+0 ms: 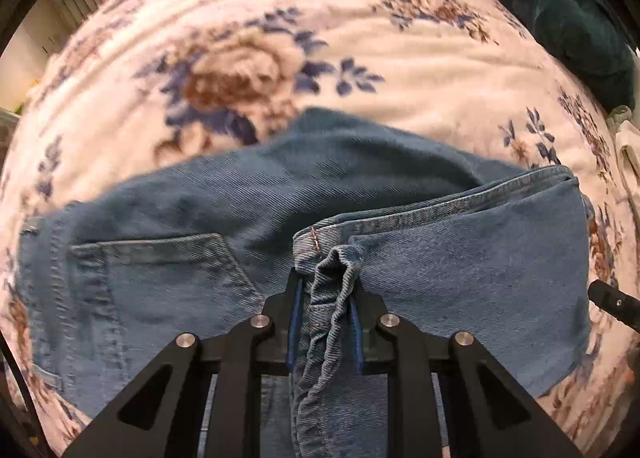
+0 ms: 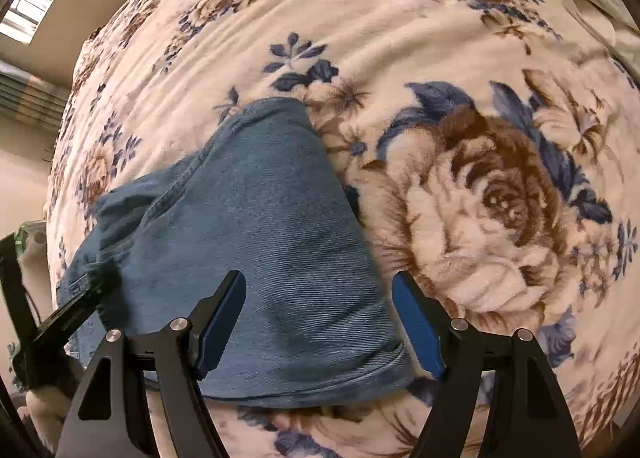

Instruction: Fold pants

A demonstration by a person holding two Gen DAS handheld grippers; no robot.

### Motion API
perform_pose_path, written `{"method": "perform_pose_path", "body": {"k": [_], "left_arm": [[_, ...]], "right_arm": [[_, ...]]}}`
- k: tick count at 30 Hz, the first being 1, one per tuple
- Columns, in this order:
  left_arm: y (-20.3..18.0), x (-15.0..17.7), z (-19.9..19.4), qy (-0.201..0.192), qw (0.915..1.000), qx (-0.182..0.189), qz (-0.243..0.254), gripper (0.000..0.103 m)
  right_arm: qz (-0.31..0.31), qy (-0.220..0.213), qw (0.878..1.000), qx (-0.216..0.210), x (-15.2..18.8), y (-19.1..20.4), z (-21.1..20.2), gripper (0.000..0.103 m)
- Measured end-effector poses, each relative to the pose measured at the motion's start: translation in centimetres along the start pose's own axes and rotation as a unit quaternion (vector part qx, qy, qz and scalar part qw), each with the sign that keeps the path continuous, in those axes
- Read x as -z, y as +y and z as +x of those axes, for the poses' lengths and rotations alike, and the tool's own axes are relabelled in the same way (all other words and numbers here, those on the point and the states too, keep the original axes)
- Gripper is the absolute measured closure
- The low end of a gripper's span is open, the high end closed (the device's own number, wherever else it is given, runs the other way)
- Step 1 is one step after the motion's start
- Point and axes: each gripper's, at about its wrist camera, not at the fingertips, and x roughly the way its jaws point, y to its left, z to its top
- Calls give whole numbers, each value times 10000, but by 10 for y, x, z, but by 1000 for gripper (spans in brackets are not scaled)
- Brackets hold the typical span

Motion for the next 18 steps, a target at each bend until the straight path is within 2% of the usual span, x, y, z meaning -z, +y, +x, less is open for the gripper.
{"method": "perform_pose_path", "body": {"k": [3,6,8,10,12,15,16,18], "left_arm": [[10,-13,-5,-185,9996,-230,-26,86],[25,-24,5,-38,9996,-211,-166,85],[33,-26,18,221,9995,-146,-170,73],[43,-28,14,325,9986,-84,-403,67],[55,-21,-7,174,9975,-13,-687,67],[60,-3,-38,-174,9957,-67,-911,53],[56,5,-40,-169,9963,-26,-836,46],[41,19,-27,96,9989,-161,-424,46]], "right_arm": [[5,55,10000,-6,2,1,1,25],[-50,105,9999,-25,3,9,5,25],[-111,153,9998,-8,3,11,7,25],[-162,243,9996,15,2,13,10,25],[-175,328,9993,-32,4,14,13,25],[-426,585,9974,62,12,18,23,25],[-548,756,9954,218,17,19,30,25],[-644,1096,9911,409,29,15,41,25]]}}
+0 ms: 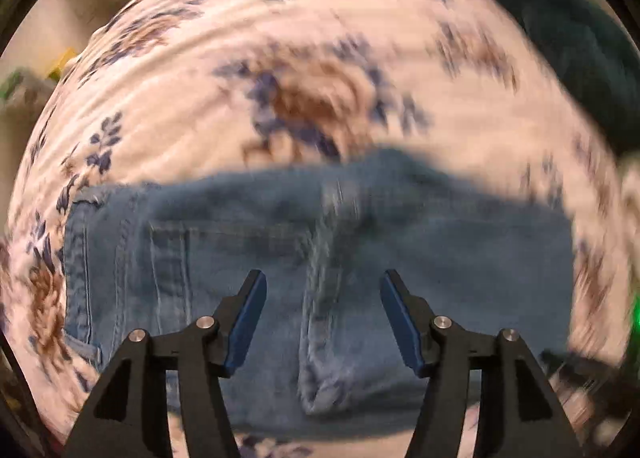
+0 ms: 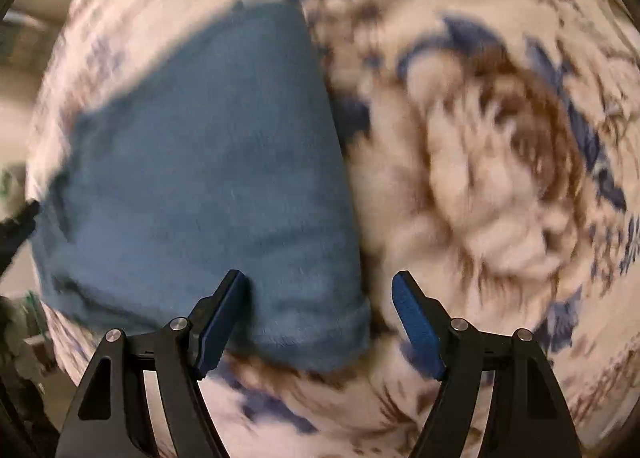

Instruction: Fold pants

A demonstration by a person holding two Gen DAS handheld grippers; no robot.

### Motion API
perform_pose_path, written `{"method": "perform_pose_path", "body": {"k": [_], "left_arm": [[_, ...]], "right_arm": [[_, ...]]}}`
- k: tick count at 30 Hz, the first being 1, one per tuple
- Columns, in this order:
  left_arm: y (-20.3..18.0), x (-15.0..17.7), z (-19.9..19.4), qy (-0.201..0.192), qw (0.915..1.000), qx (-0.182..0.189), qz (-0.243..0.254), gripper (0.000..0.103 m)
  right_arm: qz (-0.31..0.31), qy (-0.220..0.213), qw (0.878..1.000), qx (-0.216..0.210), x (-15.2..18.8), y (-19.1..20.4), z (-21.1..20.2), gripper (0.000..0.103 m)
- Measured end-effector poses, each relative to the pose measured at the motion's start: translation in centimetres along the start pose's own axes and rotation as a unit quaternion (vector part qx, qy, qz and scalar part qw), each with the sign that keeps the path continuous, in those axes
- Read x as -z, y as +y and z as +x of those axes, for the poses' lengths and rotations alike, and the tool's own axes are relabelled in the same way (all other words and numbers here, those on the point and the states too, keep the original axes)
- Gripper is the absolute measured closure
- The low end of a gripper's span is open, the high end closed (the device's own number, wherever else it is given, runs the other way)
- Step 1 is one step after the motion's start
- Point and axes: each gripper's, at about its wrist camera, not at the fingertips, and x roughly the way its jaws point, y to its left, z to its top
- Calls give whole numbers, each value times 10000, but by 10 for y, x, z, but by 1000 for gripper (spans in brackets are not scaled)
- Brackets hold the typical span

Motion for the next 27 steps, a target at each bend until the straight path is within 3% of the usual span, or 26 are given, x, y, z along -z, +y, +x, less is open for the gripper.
{"method": "perform_pose_path", "body": {"k": [4,9,12,17,22,27], "left_arm": [[1,54,29,751,9964,-118,364,43],[15,74,8,772,9970,-7,47,43],[7,65,-17,489,9988,-5,-58,43],[-17,37,-40,-150,9980,467,-392,43],[-40,39,28,559,9984,-73,77,43],[-51,64,29,409,9932,-305,1049,43]], "right_arm": [[136,224,9996,-125,12,-15,7,23],[163,458,9986,-204,7,-17,8,23],[124,375,9988,-287,4,-11,-3,23],[928,433,9914,-810,-6,-18,1,21],[1580,511,9830,-789,-7,-40,23,22],[1209,363,9916,-277,-5,-48,25,22]]}}
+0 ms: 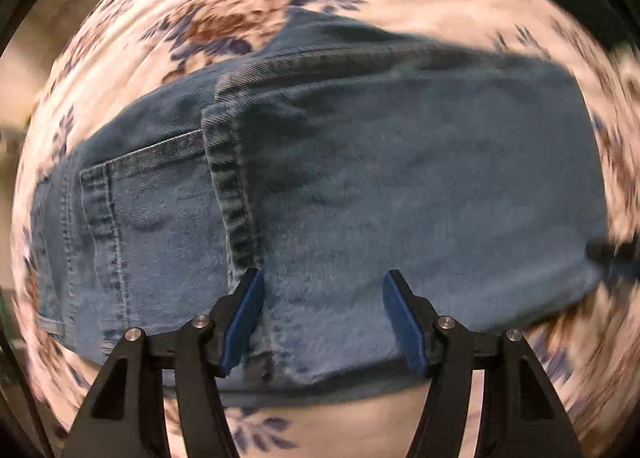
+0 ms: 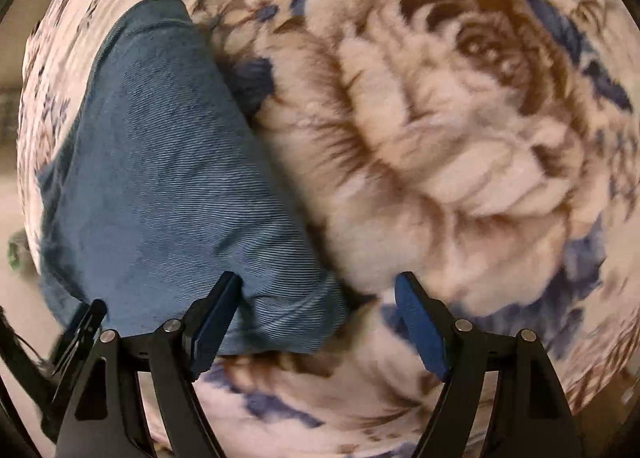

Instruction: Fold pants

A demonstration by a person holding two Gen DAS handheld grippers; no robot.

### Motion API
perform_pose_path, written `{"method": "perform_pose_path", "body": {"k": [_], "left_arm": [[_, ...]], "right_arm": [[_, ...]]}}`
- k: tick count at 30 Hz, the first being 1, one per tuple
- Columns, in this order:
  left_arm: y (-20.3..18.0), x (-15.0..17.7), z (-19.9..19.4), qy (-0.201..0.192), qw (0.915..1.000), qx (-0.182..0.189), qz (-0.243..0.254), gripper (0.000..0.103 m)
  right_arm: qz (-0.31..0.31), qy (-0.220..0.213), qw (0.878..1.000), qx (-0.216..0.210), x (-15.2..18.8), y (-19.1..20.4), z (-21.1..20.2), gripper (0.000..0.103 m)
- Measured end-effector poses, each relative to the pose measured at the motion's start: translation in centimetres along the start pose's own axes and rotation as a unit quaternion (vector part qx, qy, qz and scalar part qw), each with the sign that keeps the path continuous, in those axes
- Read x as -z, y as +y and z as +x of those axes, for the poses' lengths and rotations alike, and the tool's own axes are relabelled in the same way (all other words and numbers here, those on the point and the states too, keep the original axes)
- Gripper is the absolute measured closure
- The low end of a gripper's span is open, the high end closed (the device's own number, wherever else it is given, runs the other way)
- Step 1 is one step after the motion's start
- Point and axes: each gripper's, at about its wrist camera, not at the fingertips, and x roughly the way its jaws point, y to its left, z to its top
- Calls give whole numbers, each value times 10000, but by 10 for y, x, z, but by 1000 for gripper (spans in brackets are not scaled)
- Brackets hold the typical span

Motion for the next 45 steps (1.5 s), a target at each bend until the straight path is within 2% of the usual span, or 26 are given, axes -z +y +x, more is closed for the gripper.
{"method": "perform_pose_path", "body": {"k": [4,6,9,12,15,18,19,20,22,23,27,31,32,34,37,39,40,41,42,43,45], "left_arm": [[6,9,-11,150,9996,-226,-79,41],[17,9,-22,168,9988,-52,-454,41],[24,1,-46,-174,9965,-24,-813,41],[26,-24,-50,-400,9943,-63,-990,41],[46,-61,-32,-434,9914,-4,-1236,41],[48,-78,-7,-256,9930,62,-1150,41],[49,-86,3,-148,9941,188,-1059,46],[47,-88,6,-127,9948,283,-971,69],[45,-89,5,-252,9963,293,-765,82],[46,-88,2,-323,9960,363,-745,85],[50,-83,-5,-526,9938,434,-875,86],[57,-87,8,-315,9925,465,-1089,80],[58,-87,6,-300,9920,479,-1126,74],[62,-84,1,-321,9920,348,-1170,68],[68,-70,6,-257,9905,383,-1297,63],[69,-62,15,-124,9898,430,-1355,62],[70,-59,16,-117,9895,456,-1370,62],[69,-56,16,-144,9896,449,-1362,62],[67,-54,15,-161,9903,418,-1317,62],[65,-53,14,-157,9915,380,-1233,62],[61,-51,14,-164,9929,303,-1140,62]], "right_arm": [[-59,244,9996,-111,-7,-11,-7,22],[-139,103,9997,-176,-20,-13,-28,22],[-538,-320,9977,-263,-38,2,-63,22],[-1141,-487,9922,-135,-64,31,-77,22],[-1586,-604,9853,218,-91,63,-71,22],[-1854,-597,9803,325,-108,81,-62,22],[-1909,-560,9795,308,-113,85,-56,22],[-1929,-510,9794,303,-116,86,-53,23],[-1916,-481,9795,403,-117,90,-40,24],[-1936,-471,9788,471,-119,90,-37,24],[-1889,-433,9800,463,-119,87,-29,24],[-1590,-339,9864,251,-112,73,-37,24],[-1522,-328,9875,244,-106,66,-42,24],[-1472,-252,9886,204,-89,51,-49,24],[-1327,-62,9905,363,-53,18,-45,24],[-886,233,9958,73,-31,-17,-34,25],[-671,332,9970,-194,-24,-31,-29,35],[-250,344,9958,-814,-14,-51,-25,57],[-22,323,9916,-1251,-9,-60,-24,67],[103,292,9893,-1424,-4,-68,-23,67],[3,228,9897,-1412,4,-70,-25,67]]}}
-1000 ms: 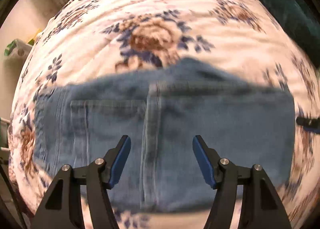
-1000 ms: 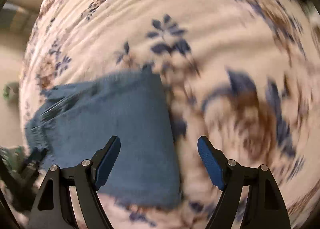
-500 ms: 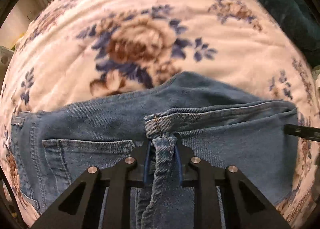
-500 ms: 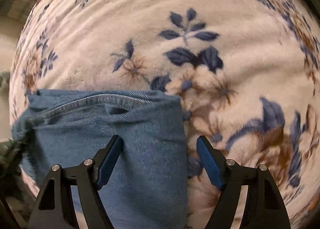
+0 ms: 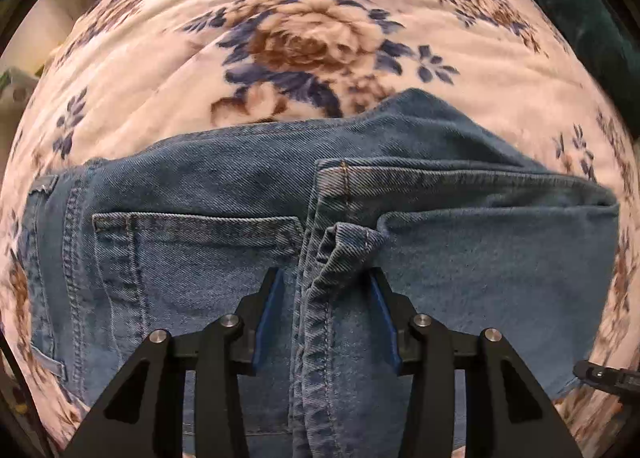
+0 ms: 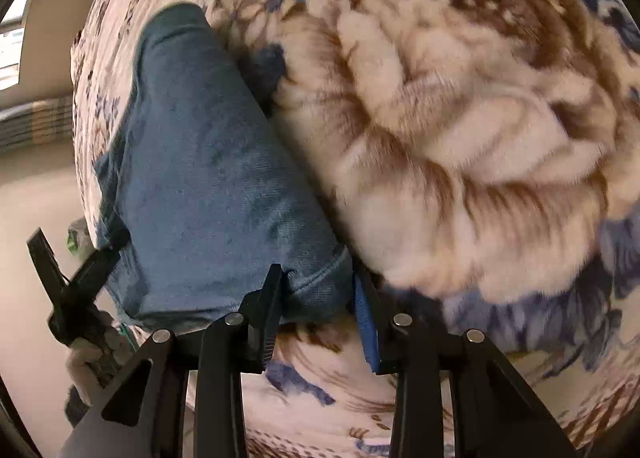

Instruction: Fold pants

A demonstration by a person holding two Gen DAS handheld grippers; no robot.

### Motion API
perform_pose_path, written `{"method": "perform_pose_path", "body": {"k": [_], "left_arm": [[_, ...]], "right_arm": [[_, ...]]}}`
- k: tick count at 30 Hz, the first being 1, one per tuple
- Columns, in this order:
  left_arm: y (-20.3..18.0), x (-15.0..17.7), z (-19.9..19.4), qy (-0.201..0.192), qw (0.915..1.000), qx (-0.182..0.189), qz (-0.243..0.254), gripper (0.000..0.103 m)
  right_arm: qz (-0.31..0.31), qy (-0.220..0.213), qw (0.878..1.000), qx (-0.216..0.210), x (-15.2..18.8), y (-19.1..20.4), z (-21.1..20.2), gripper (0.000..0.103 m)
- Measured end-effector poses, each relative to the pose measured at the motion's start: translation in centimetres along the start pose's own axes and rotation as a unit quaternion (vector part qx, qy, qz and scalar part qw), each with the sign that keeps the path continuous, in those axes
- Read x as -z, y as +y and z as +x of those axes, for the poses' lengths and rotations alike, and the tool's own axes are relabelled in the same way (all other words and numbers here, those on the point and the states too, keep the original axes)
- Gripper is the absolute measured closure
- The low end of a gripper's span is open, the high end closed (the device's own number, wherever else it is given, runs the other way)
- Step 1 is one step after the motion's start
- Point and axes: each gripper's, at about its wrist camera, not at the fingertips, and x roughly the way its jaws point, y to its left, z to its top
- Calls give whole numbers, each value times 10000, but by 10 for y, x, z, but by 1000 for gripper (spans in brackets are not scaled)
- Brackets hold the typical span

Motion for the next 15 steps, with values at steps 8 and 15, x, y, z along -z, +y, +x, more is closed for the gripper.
{"method": "perform_pose_path", "body": {"k": [8,15], "left_arm": [[19,7,-18,127,9988,165,-442,61],[26,34,-33,138,9948,476,-885,61]], "right_arm": [[-541,353,9966,508,12,24,-7,49],[68,-1,9980,636,-10,30,12,37]]}}
